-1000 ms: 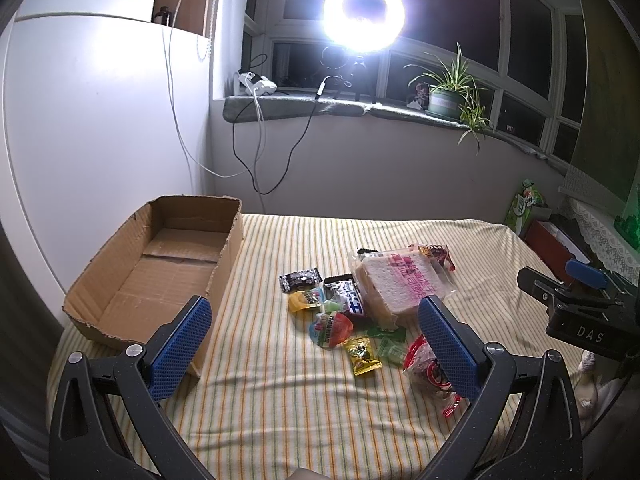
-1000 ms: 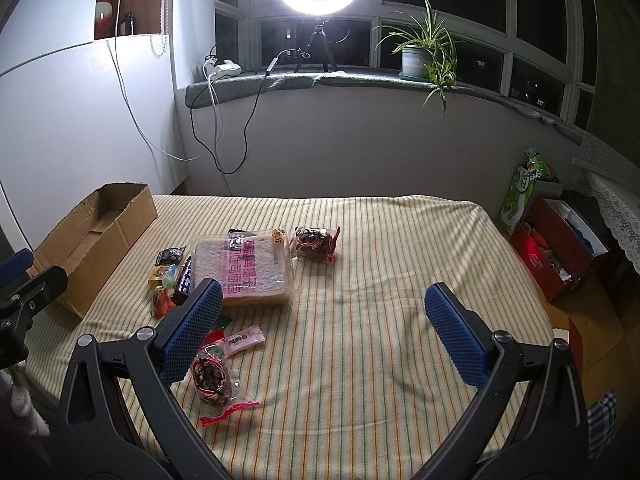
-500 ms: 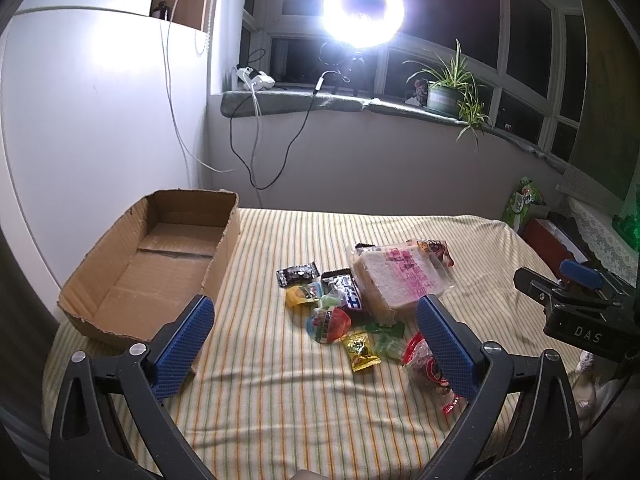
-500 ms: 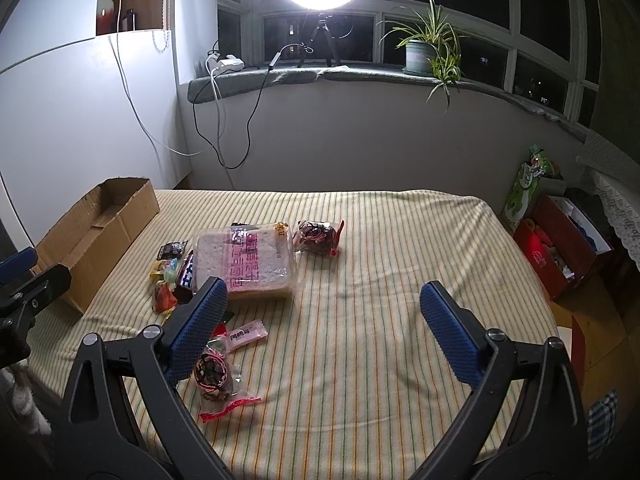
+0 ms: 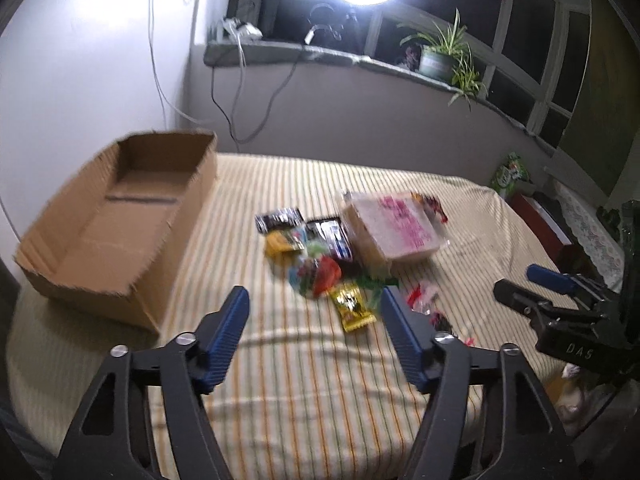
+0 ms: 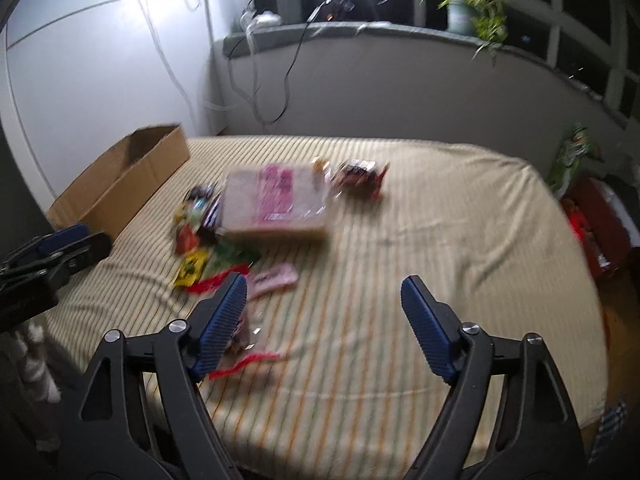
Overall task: Organize snacks
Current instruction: 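Grasp the red-wrapped pastry with the right tool while the left tool grasps the yellow candy packet, then carry both snacks into the cardboard box and open both tools, then move both open tools back to the snack pile, then grasp the green candy packet with the right tool while the left tool grasps the red-and-white jelly cup, then carry both candies into the cardboard box and open both tools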
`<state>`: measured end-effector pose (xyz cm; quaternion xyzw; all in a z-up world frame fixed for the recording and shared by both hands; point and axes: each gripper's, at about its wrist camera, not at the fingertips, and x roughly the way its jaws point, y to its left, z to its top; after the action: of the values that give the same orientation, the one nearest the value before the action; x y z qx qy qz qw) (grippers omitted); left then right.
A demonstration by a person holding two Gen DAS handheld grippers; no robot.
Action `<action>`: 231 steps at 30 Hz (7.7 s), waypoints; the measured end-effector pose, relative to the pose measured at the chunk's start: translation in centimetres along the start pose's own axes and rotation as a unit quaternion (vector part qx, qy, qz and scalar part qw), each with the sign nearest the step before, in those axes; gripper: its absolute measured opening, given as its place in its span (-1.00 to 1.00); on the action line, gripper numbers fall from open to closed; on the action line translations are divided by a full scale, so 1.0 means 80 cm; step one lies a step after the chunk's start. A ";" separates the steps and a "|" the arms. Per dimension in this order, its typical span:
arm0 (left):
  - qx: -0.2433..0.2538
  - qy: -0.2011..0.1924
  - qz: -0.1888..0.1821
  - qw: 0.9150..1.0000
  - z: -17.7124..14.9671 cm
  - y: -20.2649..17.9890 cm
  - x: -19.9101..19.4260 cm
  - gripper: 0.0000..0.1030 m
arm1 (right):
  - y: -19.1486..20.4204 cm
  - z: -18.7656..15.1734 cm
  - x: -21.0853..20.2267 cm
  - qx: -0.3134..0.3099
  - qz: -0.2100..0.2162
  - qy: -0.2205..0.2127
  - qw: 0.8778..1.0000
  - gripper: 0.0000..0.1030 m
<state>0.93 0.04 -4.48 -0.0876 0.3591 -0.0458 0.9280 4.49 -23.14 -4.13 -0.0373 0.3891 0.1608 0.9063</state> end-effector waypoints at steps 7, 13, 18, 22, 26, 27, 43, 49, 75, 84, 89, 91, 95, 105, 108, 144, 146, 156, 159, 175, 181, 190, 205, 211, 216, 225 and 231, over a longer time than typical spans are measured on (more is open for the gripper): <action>-0.010 0.044 -0.044 0.998 -0.006 -0.001 0.032 -0.09 | 0.022 -0.014 0.025 -0.024 0.047 0.036 0.998 0.39; -0.010 0.071 -0.055 0.996 -0.005 -0.006 0.064 -0.23 | 0.037 -0.020 0.042 -0.044 0.057 0.058 0.996 0.36; -0.003 0.084 -0.055 0.995 -0.003 -0.012 0.082 -0.24 | 0.043 -0.020 0.051 -0.048 0.062 0.065 0.995 0.36; 0.003 0.093 -0.048 0.995 -0.002 -0.013 0.093 -0.24 | 0.045 -0.020 0.054 -0.051 0.066 0.070 0.994 0.36; 0.013 0.099 -0.040 0.994 -0.003 -0.014 0.104 -0.24 | 0.052 -0.021 0.056 -0.063 0.067 0.072 0.993 0.35; 0.019 0.099 -0.037 0.994 -0.003 -0.015 0.104 -0.24 | 0.053 -0.022 0.057 -0.065 0.067 0.074 0.993 0.34; 0.066 0.083 -0.011 0.994 -0.009 -0.029 0.110 -0.58 | 0.052 -0.023 0.073 -0.054 0.065 0.093 0.992 -0.31; 0.053 0.079 -0.023 0.995 -0.010 -0.023 0.100 -0.59 | 0.052 -0.020 0.069 -0.052 0.068 0.092 0.992 -0.32; -0.032 -0.028 0.045 0.998 0.046 0.113 0.003 -0.59 | 0.185 0.109 0.085 -0.119 0.138 0.029 0.983 -0.32; -0.066 -0.033 0.082 0.994 0.045 0.168 -0.001 -0.59 | 0.265 0.150 0.134 -0.154 0.167 0.041 0.973 -0.32; -0.080 -0.033 0.093 0.992 0.045 0.185 -0.001 -0.59 | 0.299 0.165 0.161 -0.164 0.181 0.051 0.968 -0.32; -0.082 -0.032 0.096 0.991 0.045 0.189 0.000 -0.59 | 0.310 0.168 0.172 -0.169 0.182 0.057 0.967 -0.32; -0.087 -0.030 0.101 0.991 0.046 0.194 0.004 -0.59 | 0.325 0.169 0.188 -0.178 0.182 0.066 0.965 -0.32; -0.086 -0.030 0.111 0.990 0.044 0.194 0.006 -0.51 | 0.326 0.173 0.194 -0.173 0.185 0.064 0.965 0.11; -0.087 -0.032 0.114 0.989 0.045 0.193 0.008 -0.39 | 0.321 0.176 0.190 -0.167 0.183 0.059 0.967 0.22; -0.022 0.026 -0.006 0.999 0.024 0.045 0.061 -0.24 | 0.049 0.060 0.084 -0.098 0.107 0.089 0.985 0.20; -0.017 0.032 -0.010 0.999 0.023 0.039 0.068 -0.04 | 0.048 0.051 0.088 -0.102 0.114 0.099 0.983 0.02; 0.010 0.062 -0.007 0.998 0.023 0.024 0.107 -0.02 | 0.073 0.032 0.110 -0.155 0.135 0.123 0.971 -0.12; 0.014 0.069 -0.009 0.997 0.022 0.022 0.117 -0.02 | 0.075 0.032 0.115 -0.157 0.137 0.127 0.970 -0.12; 0.037 0.080 0.004 0.996 0.017 0.011 0.132 -0.19 | 0.081 0.029 0.120 -0.177 0.129 0.134 0.966 -0.48; 0.036 0.077 0.002 0.996 0.016 0.011 0.130 -0.24 | 0.079 0.026 0.117 -0.179 0.127 0.135 0.966 -0.57; 0.026 0.069 -0.002 0.997 0.014 0.014 0.118 -0.25 | 0.072 0.027 0.110 -0.161 0.128 0.129 0.970 -0.57; 0.003 0.018 0.010 1.000 0.031 0.042 0.068 -0.25 | 0.088 0.062 0.083 -0.155 0.137 0.091 0.974 -0.57; -0.008 -0.003 0.029 1.000 0.040 0.069 0.048 -0.25 | 0.115 0.084 0.082 -0.164 0.148 0.076 0.972 -0.57; -0.019 -0.019 0.048 0.998 0.047 0.096 0.033 -0.25 | 0.144 0.107 0.086 -0.179 0.159 0.065 0.969 -0.57; -0.042 -0.034 0.080 0.995 0.052 0.145 0.015 -0.25 | 0.200 0.134 0.101 -0.197 0.182 0.054 0.962 -0.57; -0.054 -0.040 0.095 0.993 0.055 0.173 0.011 -0.25 | 0.236 0.146 0.109 -0.207 0.200 0.052 0.956 -0.57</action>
<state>4.86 14.04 -4.59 -0.1048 0.3305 0.0655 0.9357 12.14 -0.73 -1.19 -0.1534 0.3930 0.4140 0.8066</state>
